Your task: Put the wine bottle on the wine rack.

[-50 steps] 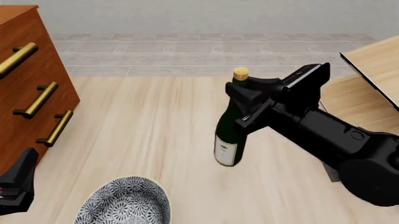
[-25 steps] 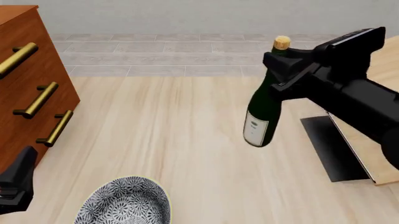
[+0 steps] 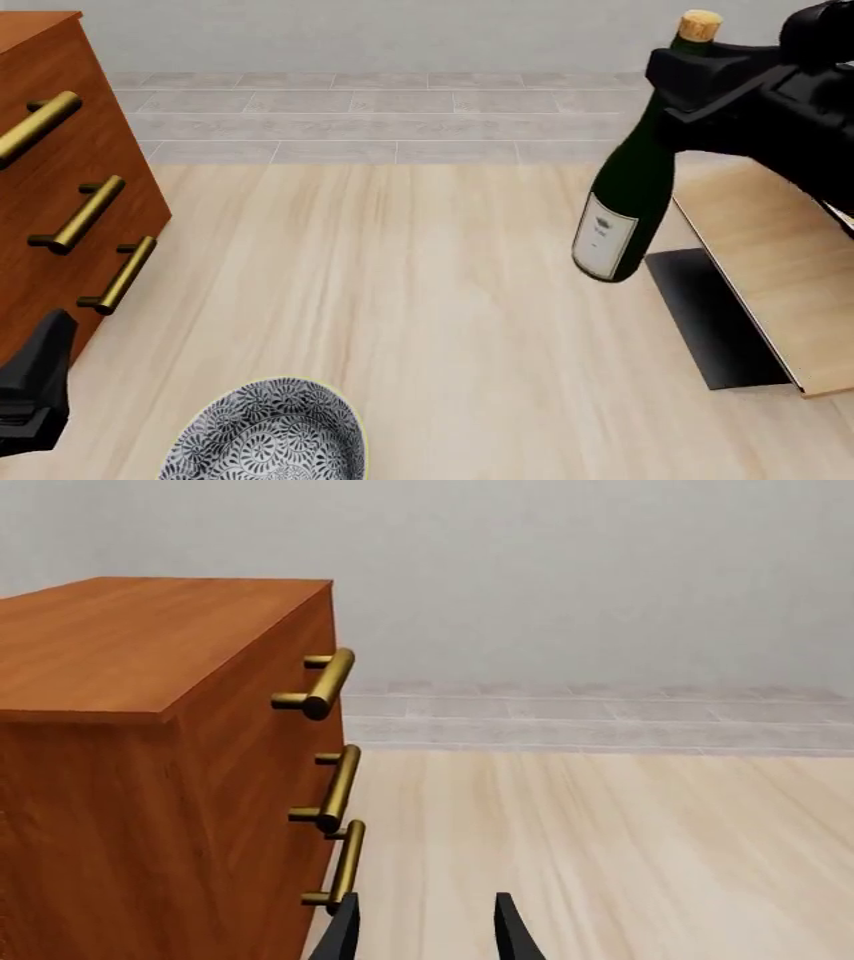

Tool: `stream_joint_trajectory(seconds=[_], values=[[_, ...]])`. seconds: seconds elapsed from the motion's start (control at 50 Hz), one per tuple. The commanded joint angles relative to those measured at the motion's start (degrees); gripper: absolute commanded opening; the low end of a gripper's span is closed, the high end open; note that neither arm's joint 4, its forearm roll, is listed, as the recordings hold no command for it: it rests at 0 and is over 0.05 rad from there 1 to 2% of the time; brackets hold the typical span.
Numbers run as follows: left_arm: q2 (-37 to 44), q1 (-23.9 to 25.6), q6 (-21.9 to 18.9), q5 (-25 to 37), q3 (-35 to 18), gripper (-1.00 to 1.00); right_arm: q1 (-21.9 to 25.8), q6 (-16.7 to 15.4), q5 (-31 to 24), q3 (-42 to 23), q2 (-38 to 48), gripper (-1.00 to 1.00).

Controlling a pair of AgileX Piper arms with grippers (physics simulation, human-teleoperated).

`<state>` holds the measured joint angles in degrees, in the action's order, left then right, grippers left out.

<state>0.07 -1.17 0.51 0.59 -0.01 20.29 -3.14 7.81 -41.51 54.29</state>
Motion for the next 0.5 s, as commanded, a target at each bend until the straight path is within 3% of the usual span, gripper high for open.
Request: stream_joint_trajectory(seconds=[0.02,0.5], values=[[-0.02,-0.09,-0.02,0.06,0.0,1.0,-4.64,0.89,-3.9,-3.45,-2.58,-1.0],[-0.03,0.1,0.48,-0.26,0.0,1.0,-12.5,7.3,-10.67,-8.86,-6.65,-1.0]])
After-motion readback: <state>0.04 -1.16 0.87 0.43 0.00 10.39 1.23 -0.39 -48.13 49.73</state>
